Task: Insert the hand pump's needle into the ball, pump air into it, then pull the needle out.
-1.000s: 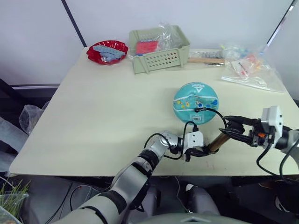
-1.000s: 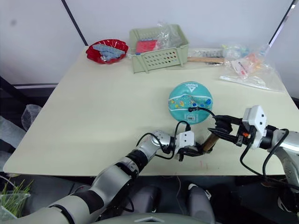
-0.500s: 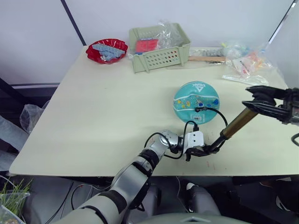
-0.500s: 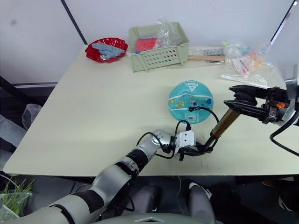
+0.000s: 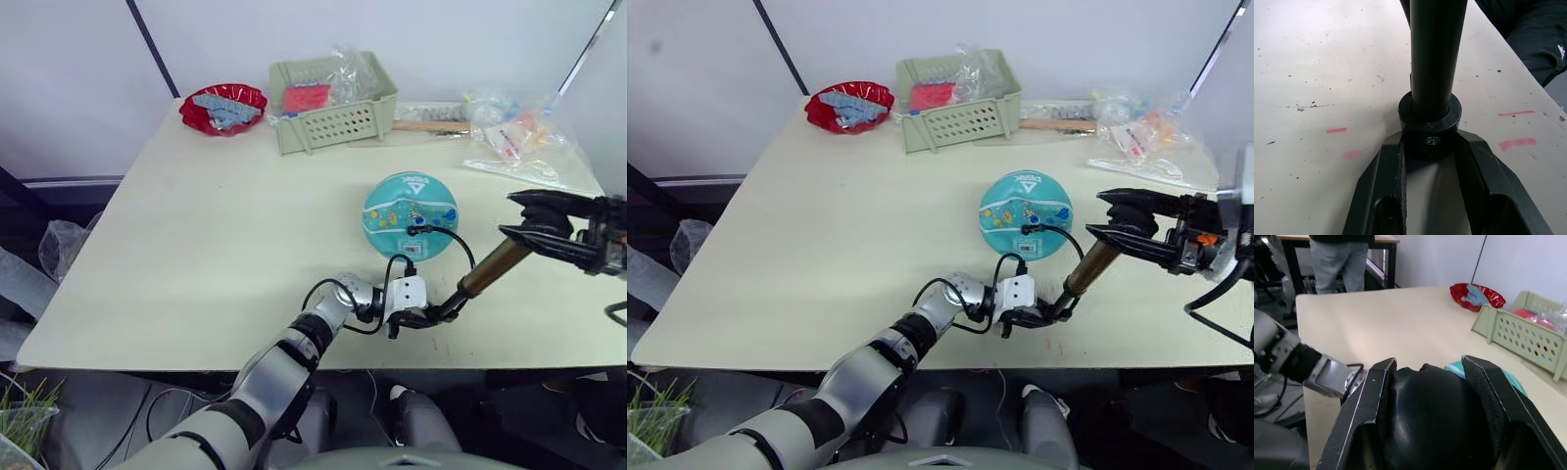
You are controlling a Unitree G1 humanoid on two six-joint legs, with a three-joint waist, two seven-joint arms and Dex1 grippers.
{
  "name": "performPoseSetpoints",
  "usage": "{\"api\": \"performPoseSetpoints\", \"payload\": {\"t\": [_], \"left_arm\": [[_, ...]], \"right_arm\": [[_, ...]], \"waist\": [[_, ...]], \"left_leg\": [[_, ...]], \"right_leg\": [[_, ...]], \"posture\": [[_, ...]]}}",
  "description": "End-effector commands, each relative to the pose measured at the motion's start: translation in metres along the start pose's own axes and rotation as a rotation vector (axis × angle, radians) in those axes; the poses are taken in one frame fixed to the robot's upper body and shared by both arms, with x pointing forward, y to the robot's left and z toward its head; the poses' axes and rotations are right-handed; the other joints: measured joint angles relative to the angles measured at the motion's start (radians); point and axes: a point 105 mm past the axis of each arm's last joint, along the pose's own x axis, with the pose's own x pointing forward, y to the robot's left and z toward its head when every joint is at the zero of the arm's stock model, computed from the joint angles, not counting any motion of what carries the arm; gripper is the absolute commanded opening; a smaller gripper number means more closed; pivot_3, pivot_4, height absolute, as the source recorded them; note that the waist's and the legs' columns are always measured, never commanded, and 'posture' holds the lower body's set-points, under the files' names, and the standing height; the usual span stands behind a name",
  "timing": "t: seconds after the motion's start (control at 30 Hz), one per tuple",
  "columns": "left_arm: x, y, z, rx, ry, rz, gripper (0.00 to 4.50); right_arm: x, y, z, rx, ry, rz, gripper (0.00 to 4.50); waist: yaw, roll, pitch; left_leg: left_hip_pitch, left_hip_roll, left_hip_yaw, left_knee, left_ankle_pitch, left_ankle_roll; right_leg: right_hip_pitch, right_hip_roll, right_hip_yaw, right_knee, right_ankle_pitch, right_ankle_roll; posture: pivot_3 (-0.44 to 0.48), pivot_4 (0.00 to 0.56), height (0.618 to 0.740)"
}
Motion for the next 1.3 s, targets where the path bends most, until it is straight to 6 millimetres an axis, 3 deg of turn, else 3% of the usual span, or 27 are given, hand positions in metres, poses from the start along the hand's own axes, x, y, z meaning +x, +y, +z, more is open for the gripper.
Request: {"api": "performPoseSetpoints", "payload": {"t": [0.03,0.33,0.57,0.73,0.9,1.1,1.3], "left_arm": [[-0.008,-0.022,-0.046,-0.108,0.149,-0.048,0.98],[-0.01,-0.019,-0.045,-0.108,0.151,-0.037,0.98],[-0.009,-0.018,-0.044,-0.109,0.144,-0.035,0.98],[-0.009,-0.017,-0.043,-0.108,0.145,-0.033,0.98],[-0.01,-0.016,-0.043,-0.106,0.148,-0.031,0.98],[-0.009,-0.019,-0.045,-0.108,0.152,-0.042,0.98],[-0.008,-0.015,-0.044,-0.11,0.16,-0.02,0.98]], "right_arm": [[0.007,0.01,-0.038,0.06,0.087,0.029,1.63],[0.021,0.03,-0.114,0.135,0.168,0.01,1.63],[0.023,0.032,-0.135,0.118,0.181,-0.01,1.63],[0.028,0.025,-0.098,0.11,0.023,0.0,1.63],[0.022,0.006,-0.037,-0.002,-0.062,0.015,1.63],[0.014,-0.005,0.007,-0.044,-0.134,0.006,1.63],[-0.001,-0.008,0.045,-0.097,-0.097,0.025,1.63]], "waist": [[0.0,-0.001,-0.001],[-0.002,-0.009,-0.009],[-0.002,-0.008,-0.011],[-0.002,-0.008,-0.01],[-0.001,0.002,-0.004],[0.001,0.005,-0.001],[0.002,0.008,0.002]], "left_leg": [[0.0,0.001,0.0,0.0,0.0,0.0],[0.002,0.001,0.0,-0.003,0.0,0.0],[0.003,0.001,0.0,-0.003,0.0,0.0],[0.004,0.001,0.0,-0.003,0.0,0.0],[0.001,0.0,0.0,-0.003,0.0,0.0],[-0.001,-0.001,-0.001,-0.004,0.0,0.0],[-0.002,-0.001,-0.001,-0.004,0.0,0.0]], "right_leg": [[0.0,0.0,0.0,0.0,0.0,0.0],[0.0,0.001,0.0,-0.001,0.0,0.0],[0.002,0.002,0.0,-0.001,0.0,0.0],[0.002,0.002,0.0,-0.001,0.0,0.0],[0.0,0.001,0.001,-0.002,0.0,-0.001],[-0.001,0.0,0.0,-0.003,0.002,-0.004],[-0.002,0.0,-0.001,-0.004,0.003,-0.004]], "posture": [[0.0,0.15,0.74],[0.0,0.15,0.74],[0.0,0.15,0.74],[0.0,0.15,0.74],[0.0,0.15,0.74],[0.0,0.15,0.74],[0.0,0.15,0.74]]}}
